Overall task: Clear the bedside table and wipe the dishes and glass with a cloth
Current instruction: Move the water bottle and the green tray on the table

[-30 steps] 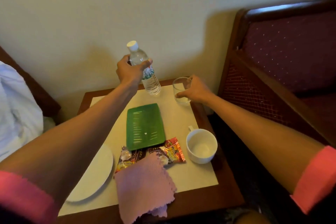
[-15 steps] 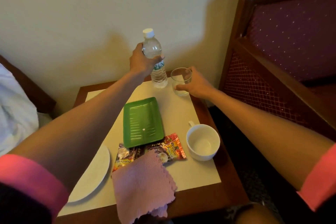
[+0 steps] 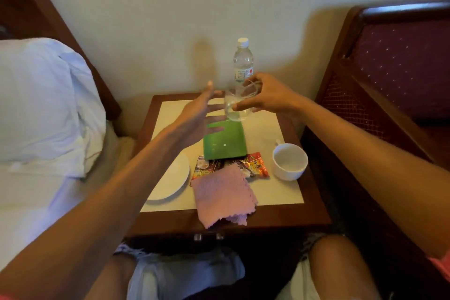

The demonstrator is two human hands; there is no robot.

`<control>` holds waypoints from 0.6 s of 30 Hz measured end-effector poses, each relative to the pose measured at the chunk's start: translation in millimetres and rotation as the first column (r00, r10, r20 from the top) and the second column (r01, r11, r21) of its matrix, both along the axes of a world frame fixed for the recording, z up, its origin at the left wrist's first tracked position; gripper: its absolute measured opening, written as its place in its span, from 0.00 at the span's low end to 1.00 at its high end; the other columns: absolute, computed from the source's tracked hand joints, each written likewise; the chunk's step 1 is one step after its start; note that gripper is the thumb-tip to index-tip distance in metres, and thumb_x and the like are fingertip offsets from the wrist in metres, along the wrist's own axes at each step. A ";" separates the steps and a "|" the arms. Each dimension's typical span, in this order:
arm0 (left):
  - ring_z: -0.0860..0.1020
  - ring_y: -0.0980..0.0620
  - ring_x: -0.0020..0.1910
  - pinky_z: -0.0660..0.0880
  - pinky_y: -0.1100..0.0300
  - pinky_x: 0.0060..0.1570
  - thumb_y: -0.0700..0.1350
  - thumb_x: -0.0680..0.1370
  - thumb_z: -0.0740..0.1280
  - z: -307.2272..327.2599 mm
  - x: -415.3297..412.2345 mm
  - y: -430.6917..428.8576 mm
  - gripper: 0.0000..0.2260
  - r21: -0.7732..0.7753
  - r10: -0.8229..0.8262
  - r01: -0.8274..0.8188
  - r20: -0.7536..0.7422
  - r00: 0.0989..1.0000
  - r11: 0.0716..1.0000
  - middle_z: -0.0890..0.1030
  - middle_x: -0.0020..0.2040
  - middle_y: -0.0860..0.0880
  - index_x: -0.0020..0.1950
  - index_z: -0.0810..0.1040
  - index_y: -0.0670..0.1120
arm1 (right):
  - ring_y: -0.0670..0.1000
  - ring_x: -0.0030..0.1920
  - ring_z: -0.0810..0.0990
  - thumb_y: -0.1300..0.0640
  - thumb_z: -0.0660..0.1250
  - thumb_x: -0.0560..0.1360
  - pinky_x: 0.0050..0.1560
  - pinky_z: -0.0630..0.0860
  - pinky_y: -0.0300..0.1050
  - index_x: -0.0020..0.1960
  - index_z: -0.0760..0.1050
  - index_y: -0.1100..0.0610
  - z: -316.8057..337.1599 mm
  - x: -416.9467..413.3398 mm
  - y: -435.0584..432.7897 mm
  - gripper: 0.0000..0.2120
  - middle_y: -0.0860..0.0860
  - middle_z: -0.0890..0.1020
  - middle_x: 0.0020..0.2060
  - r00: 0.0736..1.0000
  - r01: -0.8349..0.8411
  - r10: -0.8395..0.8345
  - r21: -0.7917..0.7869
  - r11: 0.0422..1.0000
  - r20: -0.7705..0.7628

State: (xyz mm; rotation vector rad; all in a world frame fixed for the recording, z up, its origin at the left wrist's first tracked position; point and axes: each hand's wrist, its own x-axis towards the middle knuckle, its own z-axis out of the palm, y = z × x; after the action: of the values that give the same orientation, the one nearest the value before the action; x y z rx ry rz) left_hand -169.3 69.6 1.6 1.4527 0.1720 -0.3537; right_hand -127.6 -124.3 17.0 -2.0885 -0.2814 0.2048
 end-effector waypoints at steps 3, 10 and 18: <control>0.80 0.39 0.57 0.79 0.48 0.50 0.63 0.82 0.55 -4.2 -26.9 13.5 0.24 -0.253 -0.011 -0.032 -0.166 0.986 0.967 0.78 0.62 0.41 0.65 0.75 0.46 | 0.50 0.52 0.82 0.55 0.81 0.63 0.48 0.83 0.49 0.61 0.71 0.56 17.0 -31.4 23.9 0.31 0.52 0.80 0.54 0.993 -0.114 0.114 0.014 0.993 -0.021; 0.77 0.39 0.57 0.78 0.54 0.45 0.63 0.79 0.62 -8.5 -83.5 46.8 0.27 -0.391 0.013 -0.104 -0.229 0.973 0.915 0.74 0.68 0.36 0.68 0.74 0.45 | 0.50 0.54 0.80 0.57 0.81 0.63 0.52 0.82 0.45 0.67 0.71 0.56 28.7 -87.7 58.6 0.35 0.55 0.78 0.57 0.969 -0.240 0.240 0.003 0.971 -0.062; 0.76 0.44 0.42 0.71 0.57 0.40 0.61 0.80 0.58 2.8 -113.7 101.7 0.21 -0.300 0.249 -0.304 -0.207 0.946 0.904 0.79 0.56 0.36 0.64 0.70 0.48 | 0.56 0.65 0.74 0.56 0.79 0.67 0.65 0.71 0.50 0.71 0.68 0.58 -28.4 -117.5 80.9 0.36 0.54 0.76 0.65 0.937 -0.338 0.305 -0.672 0.659 -0.172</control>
State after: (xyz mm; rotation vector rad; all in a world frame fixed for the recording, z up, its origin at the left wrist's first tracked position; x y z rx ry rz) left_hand -283.1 171.3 4.4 1.0498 0.4302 -0.2531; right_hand -245.1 -43.4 -11.4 -2.7685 -0.6308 0.6621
